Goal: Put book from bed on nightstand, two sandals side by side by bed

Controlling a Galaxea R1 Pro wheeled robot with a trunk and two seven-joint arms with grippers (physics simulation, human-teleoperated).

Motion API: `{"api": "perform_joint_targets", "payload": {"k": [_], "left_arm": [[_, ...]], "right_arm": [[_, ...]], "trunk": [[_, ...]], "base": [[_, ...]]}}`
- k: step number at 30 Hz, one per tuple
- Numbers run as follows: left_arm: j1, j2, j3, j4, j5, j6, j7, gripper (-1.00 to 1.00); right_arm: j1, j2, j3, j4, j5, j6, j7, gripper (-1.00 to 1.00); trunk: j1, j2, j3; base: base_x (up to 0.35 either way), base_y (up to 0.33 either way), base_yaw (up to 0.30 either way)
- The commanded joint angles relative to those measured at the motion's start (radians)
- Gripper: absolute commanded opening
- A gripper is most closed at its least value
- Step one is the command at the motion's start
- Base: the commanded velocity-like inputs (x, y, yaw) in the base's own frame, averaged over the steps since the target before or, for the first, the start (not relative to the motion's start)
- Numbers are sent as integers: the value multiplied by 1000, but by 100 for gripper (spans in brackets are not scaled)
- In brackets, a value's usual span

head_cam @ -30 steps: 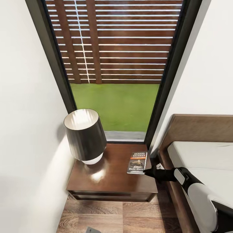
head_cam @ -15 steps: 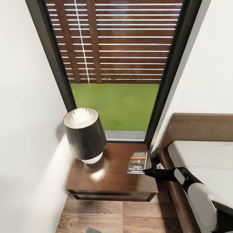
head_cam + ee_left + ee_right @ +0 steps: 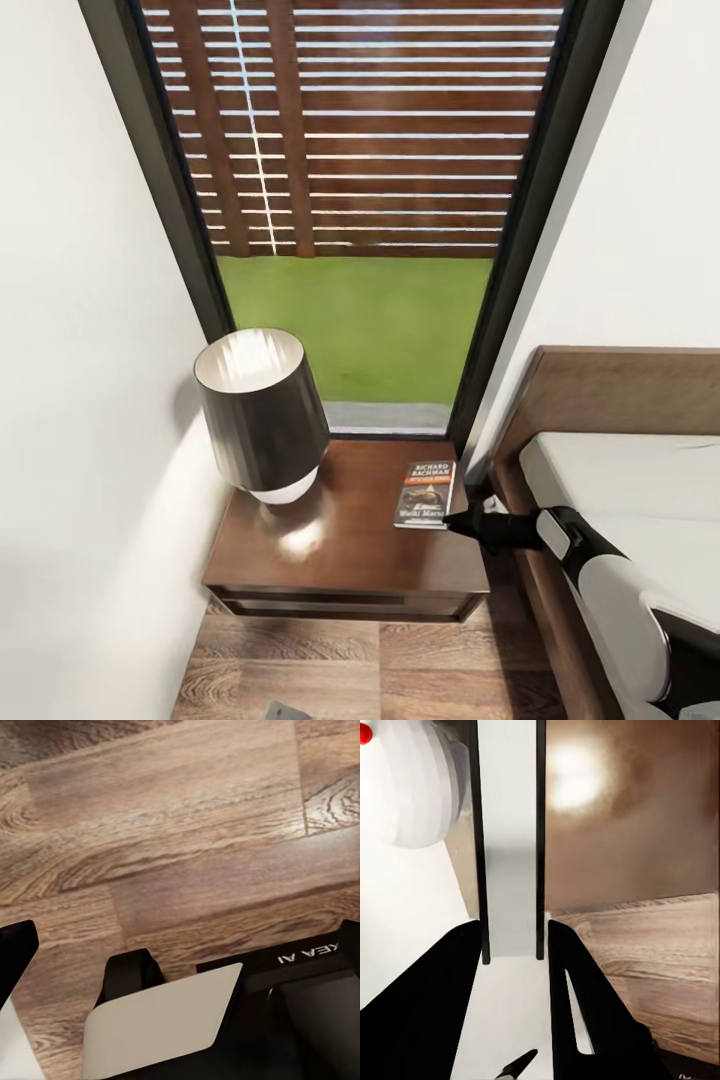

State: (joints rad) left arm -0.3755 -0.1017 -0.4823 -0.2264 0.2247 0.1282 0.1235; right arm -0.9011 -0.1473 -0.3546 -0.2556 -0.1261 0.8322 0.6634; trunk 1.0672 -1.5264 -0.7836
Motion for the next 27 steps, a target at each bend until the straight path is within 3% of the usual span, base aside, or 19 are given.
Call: {"api": "perform_joint_targets", "payload": {"k": [1,7,17,27], "left_arm": [[0,0,-9,-2,10,5,6,100],[0,1,-9,-2,10,5,6,100],[0,1,-9,-2,10,5,5,100],[0,1,-9,-2,10,5,6,100]], "right_arm": [[-1,0,0,0,-13,8,-5,-100],[-17,1,-1,1,-15,8,-50,-100],[-24,1,-1,1,-16,8,-65,-100],[-27,0,-1,3,-15,8,-70,-100]], "trunk": [[4,-8,-4],[8,-15,-7],[8,-15,-7],[42,-78,-35]], "base": [[0,0,0],[0,0,0],[0,0,0],[0,0,0]]}}
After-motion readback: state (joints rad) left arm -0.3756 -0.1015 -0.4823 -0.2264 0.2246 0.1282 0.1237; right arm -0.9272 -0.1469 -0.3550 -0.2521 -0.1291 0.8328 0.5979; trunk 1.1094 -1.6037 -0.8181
